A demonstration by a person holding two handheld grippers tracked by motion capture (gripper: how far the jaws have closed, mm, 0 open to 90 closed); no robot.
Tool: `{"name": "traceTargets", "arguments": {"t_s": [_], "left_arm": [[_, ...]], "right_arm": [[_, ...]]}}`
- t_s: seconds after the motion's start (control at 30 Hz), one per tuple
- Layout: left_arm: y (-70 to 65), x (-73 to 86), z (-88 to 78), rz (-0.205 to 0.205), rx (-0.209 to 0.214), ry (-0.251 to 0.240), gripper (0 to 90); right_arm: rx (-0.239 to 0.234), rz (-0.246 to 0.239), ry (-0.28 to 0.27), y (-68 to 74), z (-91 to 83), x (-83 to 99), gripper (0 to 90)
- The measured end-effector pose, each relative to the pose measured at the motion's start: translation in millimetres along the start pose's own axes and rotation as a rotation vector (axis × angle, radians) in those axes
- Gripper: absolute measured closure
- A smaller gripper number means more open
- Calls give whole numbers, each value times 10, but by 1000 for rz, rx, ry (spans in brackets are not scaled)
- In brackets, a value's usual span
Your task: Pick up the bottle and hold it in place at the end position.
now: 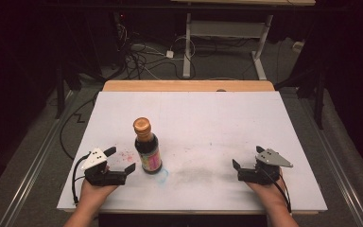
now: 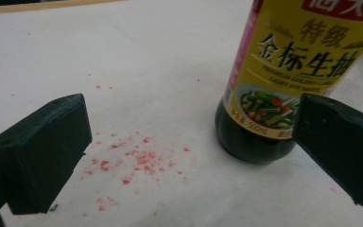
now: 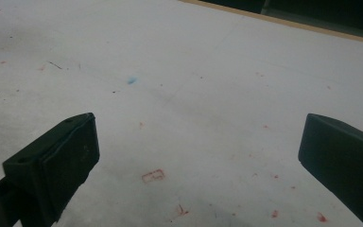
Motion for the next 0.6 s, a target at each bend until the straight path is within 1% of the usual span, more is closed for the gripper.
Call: {"name": "traceTargets", "arguments": {"t_s": [0.1,0.2,0.23,0.27,0.4,0.43,0.47,0.5,0.6], "left_arm": [[-67,-1,-11,2,18,-4,0],[-145,-3,-11,-9,39,-4,0],[-145,-3,-11,-9,39,-4,0],[-184,-1,-9,-7,51,-4,0],[-265,17,16,-1,64,8,0],[-265,17,16,-1,64,8,0],[-287,18,21,-2,67,10,0],[-327,17,25,-11,79,13,0],[-361,21,33,-7,86,18,0]], "right_arm": [[-1,-2,-2,0,0,0,1],[-1,1,0,0,-1,0,1],[-2,0,-2,-1,-1,0,1],[0,1,-2,1,-2,0,1],[2,-1,-1,1,-2,0,1],[3,-1,-1,2,-2,0,1],[3,-2,-1,4,-2,0,1],[5,1,1,7,-3,0,1],[4,1,0,8,-4,0,1]]}}
Point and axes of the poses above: each handheld gripper's, and its own axes: z roughly forward along the jaws, x roughly out of its underside, y roughly to its left, the point moved 3 cm from there along z, roughly forward along the jaws, and after that the axes turned 3 degrees about -z, right-handed, at the moved point
